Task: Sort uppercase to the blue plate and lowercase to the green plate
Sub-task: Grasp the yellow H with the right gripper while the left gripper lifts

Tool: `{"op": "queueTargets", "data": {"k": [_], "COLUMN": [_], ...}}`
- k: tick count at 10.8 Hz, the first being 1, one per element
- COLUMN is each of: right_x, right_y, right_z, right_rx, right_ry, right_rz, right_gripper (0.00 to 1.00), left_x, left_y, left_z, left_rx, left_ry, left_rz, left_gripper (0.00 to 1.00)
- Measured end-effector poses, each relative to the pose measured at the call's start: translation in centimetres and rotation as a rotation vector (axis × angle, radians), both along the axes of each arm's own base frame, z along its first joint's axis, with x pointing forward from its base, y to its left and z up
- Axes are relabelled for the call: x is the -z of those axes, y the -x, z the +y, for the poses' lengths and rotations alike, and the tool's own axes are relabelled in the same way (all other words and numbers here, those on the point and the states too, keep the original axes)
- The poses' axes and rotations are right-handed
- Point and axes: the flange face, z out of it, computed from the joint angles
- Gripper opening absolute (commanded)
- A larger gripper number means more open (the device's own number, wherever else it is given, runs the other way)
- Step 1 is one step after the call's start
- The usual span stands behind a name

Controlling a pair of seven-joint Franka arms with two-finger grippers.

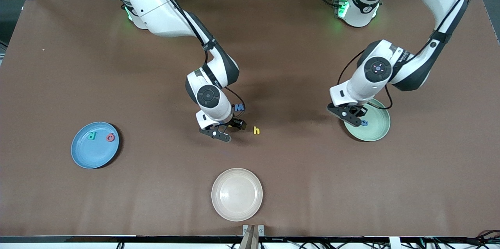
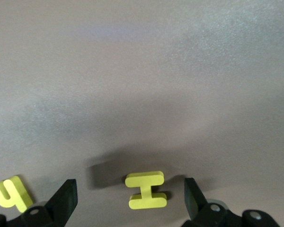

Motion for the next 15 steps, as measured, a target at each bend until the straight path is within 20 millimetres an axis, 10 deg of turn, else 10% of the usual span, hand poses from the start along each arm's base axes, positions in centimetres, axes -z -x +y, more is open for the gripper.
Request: {"op": "queueTargets", "data": {"k": [6, 7, 8, 15], "right_x": [0.8, 0.8, 0.9, 0.0], "right_y": [0.2, 0.2, 0.2, -0.1], "right_z": [-0.1, -0.1, -0.1, 0.1], "right_rx": [-0.002, -0.002, -0.002, -0.012], "right_ry": [0.007, 0.007, 0.008, 0.006], "right_rz": [0.009, 0.010, 0.010, 0.009], "right_gripper": [0.99, 0.13, 0.00, 0.00], "left_x": [-3.6, -3.9, -4.1, -4.4], "left_y": [-2.7, -3.0, -3.2, -3.9], "left_z": [-2.3, -2.5, -3.1, -7.2], "left_rx": [-0.177, -0.212, -0.246, -0.361], "left_ry": [0.078, 0.087, 0.095, 0.108], "left_rz": [-0.045, -0.050, -0.051, -0.004], "left_gripper": [0.42, 0.42, 0.42, 0.47]}}
